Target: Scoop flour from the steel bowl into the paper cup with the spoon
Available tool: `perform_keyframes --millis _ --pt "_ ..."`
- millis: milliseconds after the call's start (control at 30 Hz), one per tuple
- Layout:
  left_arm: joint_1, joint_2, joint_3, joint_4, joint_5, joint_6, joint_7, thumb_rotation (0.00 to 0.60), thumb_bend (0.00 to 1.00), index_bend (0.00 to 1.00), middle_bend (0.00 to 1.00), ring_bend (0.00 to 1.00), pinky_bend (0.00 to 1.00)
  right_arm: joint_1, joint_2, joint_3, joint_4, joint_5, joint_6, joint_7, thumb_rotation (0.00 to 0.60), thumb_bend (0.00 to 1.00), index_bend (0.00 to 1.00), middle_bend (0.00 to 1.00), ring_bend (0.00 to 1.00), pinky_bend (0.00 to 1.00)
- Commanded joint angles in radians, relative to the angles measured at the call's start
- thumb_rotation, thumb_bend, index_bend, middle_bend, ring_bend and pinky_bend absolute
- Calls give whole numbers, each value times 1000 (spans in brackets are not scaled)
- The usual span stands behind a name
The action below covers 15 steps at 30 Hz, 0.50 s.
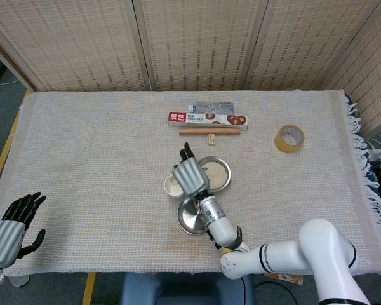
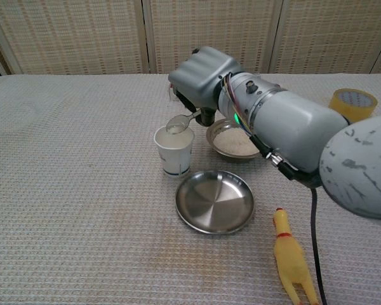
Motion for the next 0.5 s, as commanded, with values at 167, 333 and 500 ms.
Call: perform_keyframes --millis 167,333,500 --pt "0 0 0 0 0 -2 0 600 446 0 0 0 95 22 -17 -97 5 -85 61 -213 600 361 883 577 159 97" --pt "1 0 1 -2 2 0 4 600 447 0 0 0 95 33 -35 -150 38 -179 82 -314 600 361 882 577 160 97" --pt "1 0 1 -3 2 -1 6 600 446 0 0 0 96 32 -47 -200 66 -254 89 -417 600 361 881 577 160 97"
